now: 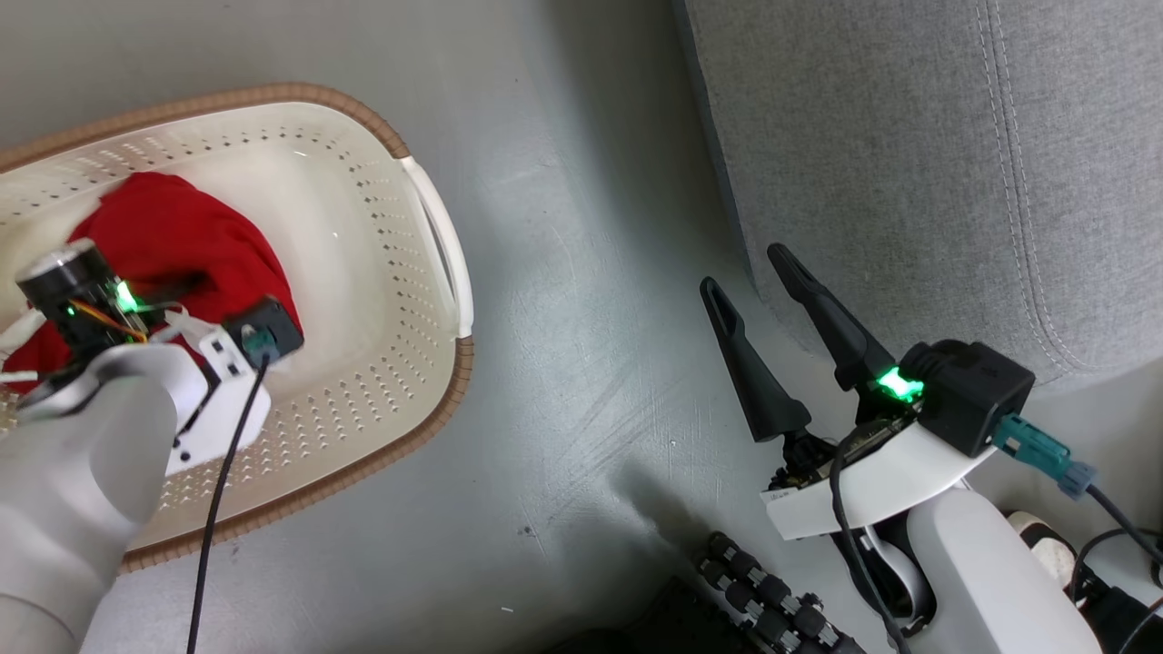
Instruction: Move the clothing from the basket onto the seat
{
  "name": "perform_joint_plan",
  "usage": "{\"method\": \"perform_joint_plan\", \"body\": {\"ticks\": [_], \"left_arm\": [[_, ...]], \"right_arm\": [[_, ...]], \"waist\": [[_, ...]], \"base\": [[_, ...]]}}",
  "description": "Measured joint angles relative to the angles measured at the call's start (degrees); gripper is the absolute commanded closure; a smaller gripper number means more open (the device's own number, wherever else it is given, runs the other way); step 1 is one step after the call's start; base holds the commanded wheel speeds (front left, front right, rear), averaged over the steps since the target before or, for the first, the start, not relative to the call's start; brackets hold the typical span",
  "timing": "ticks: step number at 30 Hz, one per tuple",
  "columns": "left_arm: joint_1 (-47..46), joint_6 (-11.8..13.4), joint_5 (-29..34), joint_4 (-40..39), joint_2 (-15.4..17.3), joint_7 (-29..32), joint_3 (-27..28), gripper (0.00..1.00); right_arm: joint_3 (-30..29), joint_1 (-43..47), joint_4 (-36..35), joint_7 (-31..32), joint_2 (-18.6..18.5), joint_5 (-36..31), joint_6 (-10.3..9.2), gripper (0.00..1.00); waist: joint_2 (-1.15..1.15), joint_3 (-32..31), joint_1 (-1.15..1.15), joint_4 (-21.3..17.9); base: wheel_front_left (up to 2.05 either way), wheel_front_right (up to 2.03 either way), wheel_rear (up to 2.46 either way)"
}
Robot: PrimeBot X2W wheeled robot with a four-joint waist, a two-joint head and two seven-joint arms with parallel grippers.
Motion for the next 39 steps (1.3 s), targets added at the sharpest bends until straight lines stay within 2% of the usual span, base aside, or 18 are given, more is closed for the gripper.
{"method": "perform_joint_plan", "body": {"ticks": [11,18,19,20,21,39], "left_arm": [[-4.2,0.0,-0.8,2.7,0.2,2.9,1.4,0.0],[-4.9,0.0,-1.8,4.9,-1.0,4.6,2.6,0.0],[-4.9,0.0,-2.0,5.2,-1.2,4.9,2.8,0.34],[-4.9,0.0,-2.4,5.5,-1.4,5.3,3.0,0.77],[-4.9,0.0,-2.7,5.7,-1.5,5.4,3.2,1.0],[-4.9,0.0,-4.0,7.1,-3.0,3.4,3.4,1.0]], "right_arm": [[0.3,-0.8,0.1,0.0,0.0,0.7,0.0,0.0],[0.4,-2.3,0.2,0.0,0.0,0.6,0.0,0.0],[0.4,-2.4,0.2,0.0,0.0,0.6,0.0,0.0],[0.4,-2.7,0.2,0.0,0.0,0.6,0.0,0.0],[0.4,-2.8,0.2,0.0,0.0,0.6,0.0,0.0],[-0.9,-5.1,0.4,0.0,0.0,0.5,0.0,0.0]], "waist": [[0.0,1.3,0.0,-1.8],[0.0,1.3,0.0,-1.8],[0.0,1.3,0.0,-1.8],[0.0,1.3,0.0,-1.7],[0.0,1.3,0.0,-1.7],[0.0,0.1,0.0,-0.9]], "base": [[0.0,0.0,0.0],[0.0,0.0,0.0],[0.0,0.0,0.0],[0.0,0.0,0.0],[0.0,0.0,0.0],[0.0,0.0,0.0]]}}
